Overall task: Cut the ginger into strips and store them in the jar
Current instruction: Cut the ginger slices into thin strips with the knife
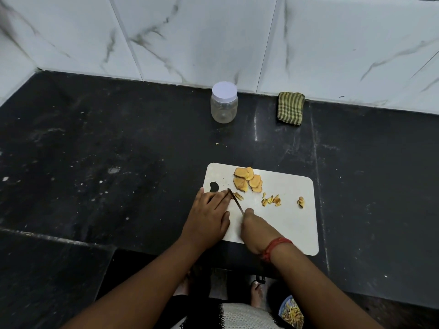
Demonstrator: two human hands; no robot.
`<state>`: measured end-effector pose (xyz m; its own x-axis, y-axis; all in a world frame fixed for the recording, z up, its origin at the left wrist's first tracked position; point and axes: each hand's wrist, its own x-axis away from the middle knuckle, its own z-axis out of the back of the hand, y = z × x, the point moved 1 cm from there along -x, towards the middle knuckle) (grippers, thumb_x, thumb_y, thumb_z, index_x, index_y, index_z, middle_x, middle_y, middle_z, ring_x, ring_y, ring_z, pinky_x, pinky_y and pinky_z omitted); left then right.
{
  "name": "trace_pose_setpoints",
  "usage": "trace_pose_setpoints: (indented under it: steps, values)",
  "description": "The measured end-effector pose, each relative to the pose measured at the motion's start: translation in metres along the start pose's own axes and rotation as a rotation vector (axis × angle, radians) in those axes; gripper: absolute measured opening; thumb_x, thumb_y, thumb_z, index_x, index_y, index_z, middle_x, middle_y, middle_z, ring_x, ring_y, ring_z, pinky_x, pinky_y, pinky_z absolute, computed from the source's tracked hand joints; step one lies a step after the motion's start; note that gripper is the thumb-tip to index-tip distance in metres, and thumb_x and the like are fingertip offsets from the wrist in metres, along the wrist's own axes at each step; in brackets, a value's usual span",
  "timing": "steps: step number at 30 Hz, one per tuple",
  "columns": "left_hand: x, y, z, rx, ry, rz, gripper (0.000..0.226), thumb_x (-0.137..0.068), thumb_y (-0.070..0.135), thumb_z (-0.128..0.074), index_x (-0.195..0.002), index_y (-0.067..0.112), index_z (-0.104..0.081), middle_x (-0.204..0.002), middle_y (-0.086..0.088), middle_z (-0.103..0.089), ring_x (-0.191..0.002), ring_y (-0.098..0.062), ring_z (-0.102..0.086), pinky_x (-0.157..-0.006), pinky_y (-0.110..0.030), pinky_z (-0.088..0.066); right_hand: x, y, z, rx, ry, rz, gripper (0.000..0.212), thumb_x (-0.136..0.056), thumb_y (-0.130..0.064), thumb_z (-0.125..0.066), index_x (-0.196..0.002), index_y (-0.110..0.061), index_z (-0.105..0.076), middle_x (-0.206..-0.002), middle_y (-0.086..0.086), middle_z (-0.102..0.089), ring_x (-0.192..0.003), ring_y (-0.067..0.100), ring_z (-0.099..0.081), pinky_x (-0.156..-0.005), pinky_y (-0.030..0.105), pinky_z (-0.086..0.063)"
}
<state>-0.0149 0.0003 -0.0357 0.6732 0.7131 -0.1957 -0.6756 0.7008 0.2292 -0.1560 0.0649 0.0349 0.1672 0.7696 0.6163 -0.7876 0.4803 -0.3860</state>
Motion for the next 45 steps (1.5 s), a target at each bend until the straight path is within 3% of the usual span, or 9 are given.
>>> trace_pose_setpoints:
  steps: [3, 5, 13, 18, 24, 29, 37, 40, 45]
  values:
    - [0.000, 0.001, -0.001, -0.016, -0.003, -0.003, 0.049, -0.098, 0.034, -0.046, -0.140, 0.015, -0.058, -0.144, 0.000, -0.054, -0.124, -0.020, -0.051, -0.120, -0.054, -0.027, 0.000, 0.005, 0.005, -0.080, -0.051, 0.010, 0.015, -0.097, -0.006, -0.040, -0.111, -0.001, -0.039, -0.073, 0.005, -0.050, -0.062, 0.016, -0.050, -0.045, 0.020, -0.030]
    - [-0.001, 0.001, -0.002, -0.026, 0.005, -0.006, 0.046, -0.097, 0.034, -0.047, -0.136, 0.014, -0.062, -0.142, -0.001, -0.056, -0.122, -0.021, -0.052, -0.119, -0.055, -0.029, 0.000, 0.008, 0.009, -0.150, -0.077, -0.010, 0.013, -0.098, -0.011, -0.040, -0.108, -0.002, -0.040, -0.071, 0.005, -0.048, -0.057, 0.017, -0.048, -0.044, 0.023, -0.033]
    - [-0.007, 0.010, 0.001, -0.079, 0.035, 0.012, 0.038, -0.092, 0.027, -0.058, -0.126, 0.014, -0.068, -0.135, -0.003, -0.062, -0.111, -0.024, -0.056, -0.111, -0.061, -0.038, 0.004, -0.001, -0.005, 0.065, 0.017, 0.041, 0.047, -0.092, 0.001, -0.042, -0.136, 0.005, -0.027, -0.110, 0.020, -0.063, -0.093, 0.029, -0.062, -0.065, 0.027, -0.036]
    - [-0.009, 0.010, 0.004, -0.108, 0.032, 0.008, 0.036, -0.089, 0.026, -0.062, -0.123, 0.015, -0.069, -0.132, -0.002, -0.063, -0.108, -0.023, -0.058, -0.110, -0.062, -0.040, -0.001, 0.002, -0.004, 0.036, 0.012, 0.062, 0.034, -0.093, -0.002, -0.042, -0.126, 0.005, -0.035, -0.072, 0.001, -0.048, -0.076, 0.023, -0.054, -0.046, 0.019, -0.025]
    - [-0.010, 0.011, 0.003, -0.110, 0.035, 0.021, 0.040, -0.090, 0.028, -0.053, -0.125, 0.016, -0.067, -0.133, 0.000, -0.061, -0.109, -0.023, -0.056, -0.112, -0.062, -0.037, -0.002, 0.001, -0.003, -0.009, 0.036, 0.026, 0.029, -0.095, -0.004, -0.040, -0.123, 0.003, -0.037, -0.093, 0.015, -0.061, -0.069, 0.019, -0.050, -0.047, 0.021, -0.028]
    - [-0.003, 0.010, 0.000, -0.084, 0.049, 0.016, 0.044, -0.096, 0.031, -0.048, -0.133, 0.014, -0.063, -0.139, -0.002, -0.058, -0.114, -0.023, -0.055, -0.113, -0.063, -0.035, -0.003, 0.004, 0.003, 0.020, 0.002, 0.033, 0.030, -0.092, 0.000, -0.041, -0.122, 0.002, -0.037, -0.069, 0.001, -0.045, -0.057, 0.011, -0.043, -0.046, 0.022, -0.027]
    - [-0.003, 0.010, 0.000, -0.106, 0.036, 0.015, 0.049, -0.097, 0.034, -0.041, -0.136, 0.014, -0.062, -0.141, 0.000, -0.057, -0.115, -0.022, -0.055, -0.113, -0.064, -0.035, 0.001, 0.004, 0.009, -0.045, -0.042, 0.109, 0.008, -0.098, -0.010, -0.043, -0.104, -0.007, -0.038, -0.070, 0.002, -0.049, -0.058, 0.012, -0.047, -0.041, 0.015, -0.031]
    - [-0.004, 0.010, -0.001, -0.099, 0.042, 0.021, 0.047, -0.096, 0.034, -0.043, -0.134, 0.014, -0.064, -0.139, 0.000, -0.058, -0.114, -0.021, -0.054, -0.114, -0.063, -0.034, 0.001, 0.005, 0.009, -0.078, -0.012, 0.088, 0.004, -0.099, -0.011, -0.039, -0.102, -0.009, -0.038, -0.077, 0.005, -0.052, -0.065, 0.017, -0.052, -0.051, 0.023, -0.038]
    - [-0.004, 0.008, -0.001, -0.077, 0.050, 0.026, 0.047, -0.095, 0.034, -0.047, -0.134, 0.015, -0.064, -0.139, 0.001, -0.058, -0.115, -0.021, -0.053, -0.115, -0.062, -0.032, 0.000, 0.004, 0.011, 0.081, 0.029, 0.069, 0.030, -0.091, 0.000, -0.037, -0.121, -0.004, -0.036, -0.097, 0.017, -0.062, -0.073, 0.024, -0.051, -0.063, 0.032, -0.039]
